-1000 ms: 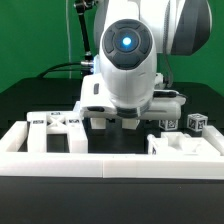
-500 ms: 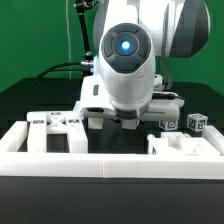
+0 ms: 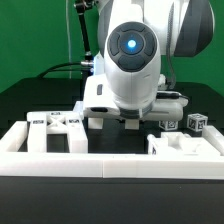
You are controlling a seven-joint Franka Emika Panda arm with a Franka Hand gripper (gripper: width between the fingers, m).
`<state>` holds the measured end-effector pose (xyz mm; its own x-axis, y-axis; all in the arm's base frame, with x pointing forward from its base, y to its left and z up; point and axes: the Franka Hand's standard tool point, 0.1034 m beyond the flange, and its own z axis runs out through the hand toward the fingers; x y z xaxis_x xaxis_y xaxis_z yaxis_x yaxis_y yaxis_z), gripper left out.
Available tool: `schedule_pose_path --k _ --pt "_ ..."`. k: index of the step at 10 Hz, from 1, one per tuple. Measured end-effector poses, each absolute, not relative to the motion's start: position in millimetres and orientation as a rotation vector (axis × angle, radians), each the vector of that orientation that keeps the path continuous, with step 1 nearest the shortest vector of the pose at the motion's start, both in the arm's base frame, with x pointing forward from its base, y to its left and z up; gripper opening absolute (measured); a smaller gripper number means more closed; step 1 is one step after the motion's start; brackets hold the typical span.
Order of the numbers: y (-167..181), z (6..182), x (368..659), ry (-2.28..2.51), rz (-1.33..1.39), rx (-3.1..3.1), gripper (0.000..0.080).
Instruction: Assemble chair
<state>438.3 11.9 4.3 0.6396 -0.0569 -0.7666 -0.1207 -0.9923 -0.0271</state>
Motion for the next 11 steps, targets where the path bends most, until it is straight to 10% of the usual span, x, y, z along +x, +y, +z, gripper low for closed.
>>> schedule_pose_path --k 6,11 --pt "6 82.1 501 -0.114 1.051 -2.795 0.0288" --pt "3 99.0 523 -0.112 0.784 -2.9 0.029"
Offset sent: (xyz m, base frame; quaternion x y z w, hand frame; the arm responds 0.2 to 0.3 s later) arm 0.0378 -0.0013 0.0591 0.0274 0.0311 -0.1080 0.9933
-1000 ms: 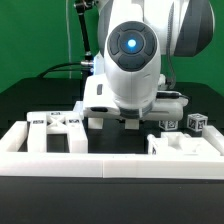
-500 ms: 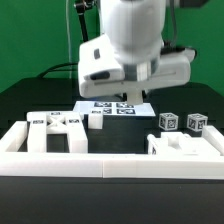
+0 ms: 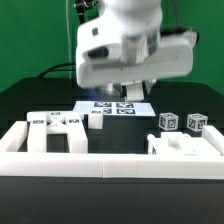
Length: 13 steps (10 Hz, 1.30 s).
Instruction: Assemble chair
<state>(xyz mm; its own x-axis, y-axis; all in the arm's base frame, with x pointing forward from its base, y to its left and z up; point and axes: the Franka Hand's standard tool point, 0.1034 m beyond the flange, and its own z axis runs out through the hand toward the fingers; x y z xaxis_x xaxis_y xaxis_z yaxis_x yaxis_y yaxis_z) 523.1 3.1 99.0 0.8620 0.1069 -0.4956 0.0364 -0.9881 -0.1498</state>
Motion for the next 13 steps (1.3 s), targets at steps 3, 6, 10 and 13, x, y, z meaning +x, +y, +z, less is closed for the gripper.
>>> schedule_pose_path --k 3,6,10,13 --pt "-2 136.3 559 -0.117 0.47 -2.985 0.029" --pt "-8 133.5 566 -0.094 0.169 -3.05 0.029" --pt "19 135.9 593 -0.121 -0.251 -3.077 0.029" --pt "24 134.3 599 -0.135 -0.564 -3.067 0.029"
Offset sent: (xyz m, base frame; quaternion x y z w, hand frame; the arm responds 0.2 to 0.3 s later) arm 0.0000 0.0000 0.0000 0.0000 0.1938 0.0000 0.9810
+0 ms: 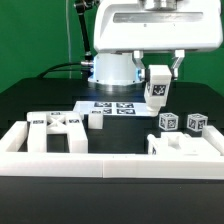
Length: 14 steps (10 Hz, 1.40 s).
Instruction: Assemble chair
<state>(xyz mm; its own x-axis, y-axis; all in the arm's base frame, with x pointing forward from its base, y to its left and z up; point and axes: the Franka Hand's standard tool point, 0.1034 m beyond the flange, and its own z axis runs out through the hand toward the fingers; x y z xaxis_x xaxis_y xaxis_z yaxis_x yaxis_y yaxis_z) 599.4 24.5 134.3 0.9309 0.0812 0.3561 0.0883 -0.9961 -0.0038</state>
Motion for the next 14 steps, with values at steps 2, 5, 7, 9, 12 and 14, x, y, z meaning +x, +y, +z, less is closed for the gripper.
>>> schedule_pose_path --k 2,5,7,9,12,14 --pt "26 132.2 599 -0.115 -0.651 -3.058 0.029" --pt "75 126.0 604 -0.15 -0.643 -3.017 0.029" --pt "95 128.4 612 -0.145 -0.652 -2.993 0.029" --pt "95 128.3 612 -0.139 -0.651 -2.994 0.029" --pt "102 123.1 617 -0.151 -0.648 -2.99 0.029" --pt "106 117.7 629 -0.154 -0.658 -2.985 0.029"
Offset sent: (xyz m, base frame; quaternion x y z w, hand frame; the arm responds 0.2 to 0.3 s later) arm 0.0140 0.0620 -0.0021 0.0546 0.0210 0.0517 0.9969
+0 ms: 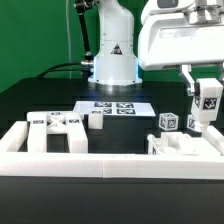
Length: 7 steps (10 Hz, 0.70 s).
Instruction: Assemble chair
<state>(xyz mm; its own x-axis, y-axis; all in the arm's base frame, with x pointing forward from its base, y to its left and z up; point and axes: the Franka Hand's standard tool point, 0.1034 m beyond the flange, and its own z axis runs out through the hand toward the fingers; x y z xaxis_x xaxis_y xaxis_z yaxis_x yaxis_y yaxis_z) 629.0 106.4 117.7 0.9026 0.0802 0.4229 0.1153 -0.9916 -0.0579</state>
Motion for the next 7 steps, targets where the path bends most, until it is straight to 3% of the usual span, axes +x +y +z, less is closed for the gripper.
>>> schedule_pose_path --k 7 --pt "111 92.6 635 -0.161 -0.629 -2.991 0.029"
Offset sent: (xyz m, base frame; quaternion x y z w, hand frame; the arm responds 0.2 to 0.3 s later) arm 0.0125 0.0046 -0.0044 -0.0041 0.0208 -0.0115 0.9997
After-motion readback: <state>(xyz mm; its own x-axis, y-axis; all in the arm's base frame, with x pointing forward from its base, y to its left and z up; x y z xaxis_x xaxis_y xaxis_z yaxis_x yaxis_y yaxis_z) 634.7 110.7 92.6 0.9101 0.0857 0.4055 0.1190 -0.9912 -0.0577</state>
